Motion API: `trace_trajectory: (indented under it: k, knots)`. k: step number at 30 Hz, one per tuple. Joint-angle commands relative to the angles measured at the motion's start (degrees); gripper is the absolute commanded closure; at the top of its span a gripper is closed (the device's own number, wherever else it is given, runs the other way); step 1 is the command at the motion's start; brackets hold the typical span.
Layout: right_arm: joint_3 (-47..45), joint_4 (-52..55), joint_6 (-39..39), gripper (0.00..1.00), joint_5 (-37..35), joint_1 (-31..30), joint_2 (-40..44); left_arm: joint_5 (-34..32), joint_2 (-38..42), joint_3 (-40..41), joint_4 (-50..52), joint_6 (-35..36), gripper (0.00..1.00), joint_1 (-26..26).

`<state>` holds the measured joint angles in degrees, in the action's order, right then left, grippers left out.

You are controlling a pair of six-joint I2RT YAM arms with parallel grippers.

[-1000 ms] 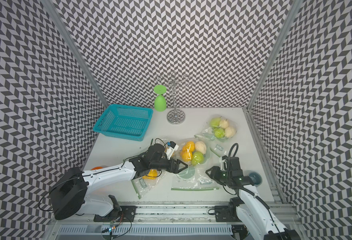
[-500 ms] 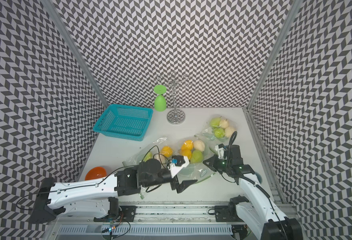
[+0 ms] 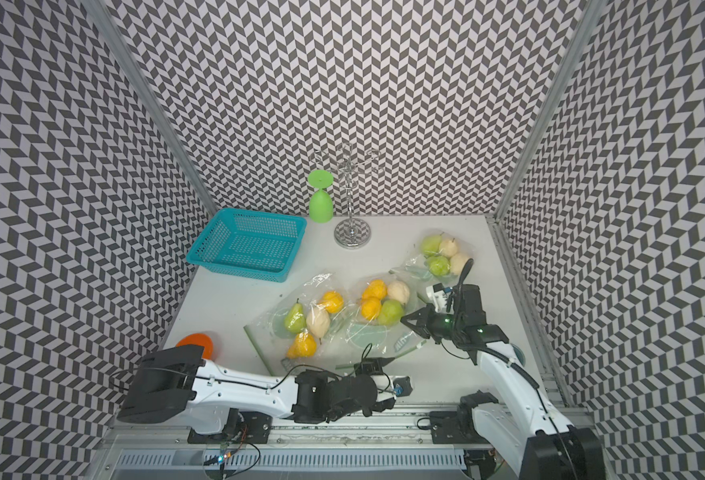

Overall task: Open the zip-top bag and take out the pear
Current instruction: Pick up the zipper food storage bag at the center of the board.

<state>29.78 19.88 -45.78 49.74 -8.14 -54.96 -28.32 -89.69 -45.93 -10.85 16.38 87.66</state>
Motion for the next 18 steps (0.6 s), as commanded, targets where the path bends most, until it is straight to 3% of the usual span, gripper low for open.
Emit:
trace_trajectory:
  k: [1,13,14,18]
  knots:
    - [-0.5,-3.5,-1.4,0.94,2.6,-0.3,1.8,-6.4,-1.8,-3.2,-6.5,1.3,0.34,-0.7]
    - [-2.7,-6.8,-2.2,0.94,3.6,-0.3,4.8,-4.4,-5.5,-4.4,-6.1,0.4,0.62,-4.6]
    - [-2.8,-7.2,-6.0,0.94,5.8,-0.3,4.9,-3.8,-5.6,-4.3,-6.0,0.4,0.65,-4.8]
    - [-2.6,-7.9,-6.9,0.95,6.6,-0.3,5.2,-2.4,-6.3,-5.4,-4.4,0.0,0.83,-6.1]
